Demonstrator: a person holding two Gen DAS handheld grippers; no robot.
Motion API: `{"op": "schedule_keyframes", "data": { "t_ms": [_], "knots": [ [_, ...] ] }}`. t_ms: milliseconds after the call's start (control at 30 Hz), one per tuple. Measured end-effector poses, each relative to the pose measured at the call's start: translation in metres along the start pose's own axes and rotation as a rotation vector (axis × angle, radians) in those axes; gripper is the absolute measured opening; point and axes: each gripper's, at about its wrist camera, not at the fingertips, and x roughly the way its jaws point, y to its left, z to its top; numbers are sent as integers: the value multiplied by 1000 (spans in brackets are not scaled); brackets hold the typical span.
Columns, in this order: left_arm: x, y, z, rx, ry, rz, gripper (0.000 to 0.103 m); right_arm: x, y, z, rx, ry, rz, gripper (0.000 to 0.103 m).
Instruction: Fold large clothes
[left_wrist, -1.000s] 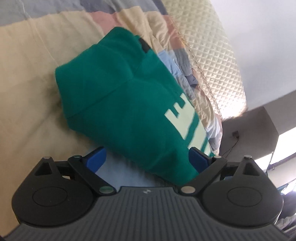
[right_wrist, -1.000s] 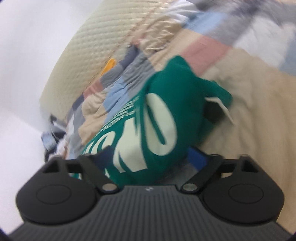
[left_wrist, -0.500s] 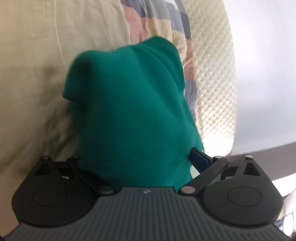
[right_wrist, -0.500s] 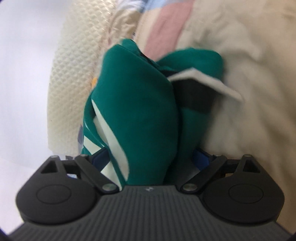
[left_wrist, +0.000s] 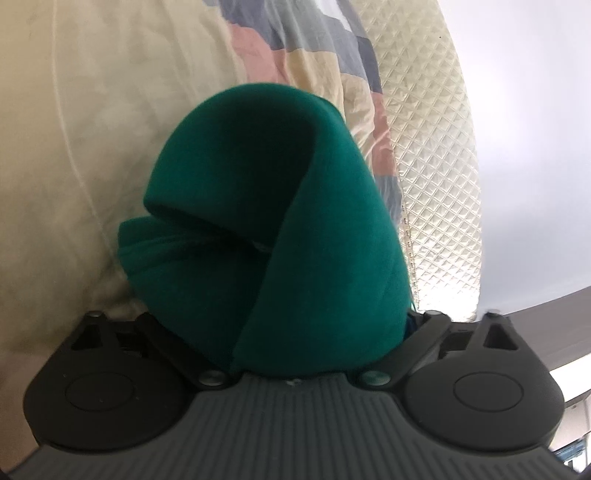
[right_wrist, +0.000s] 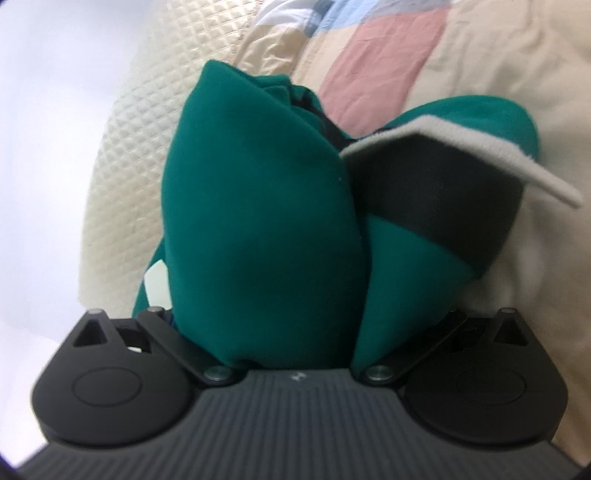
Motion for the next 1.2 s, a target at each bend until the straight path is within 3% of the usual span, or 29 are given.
{"op": "schedule_keyframes", "data": {
  "t_ms": [33,133,233,333,667,833,1067,1200],
  "knots": [
    [-2,-1,-2,17,-3,2,83,0,-2,0,9,7,29,78],
    [-6,-4,-4,57,-9,-8,65,-1,6,0,-9,8,44,58],
    [-11,-14,-4,98,-17,-11,50,-6,18,0,-60,-3,56,47],
    [-12,-23,-2,128,-22,-19,44,-11,21,2,-47,-9,91,42],
    [-44,-53,-14,193,1,-82,41,-67,45,2,-98,-38,158,40],
    [-57,-83,-24,228,24,-118,41,-105,59,18,-99,-73,198,40],
    [-54,-159,-38,260,22,-197,41,-153,97,66,-179,-137,271,40],
    [-36,-220,-51,298,27,-250,41,-174,119,115,-196,-182,307,40]
  ]
}}
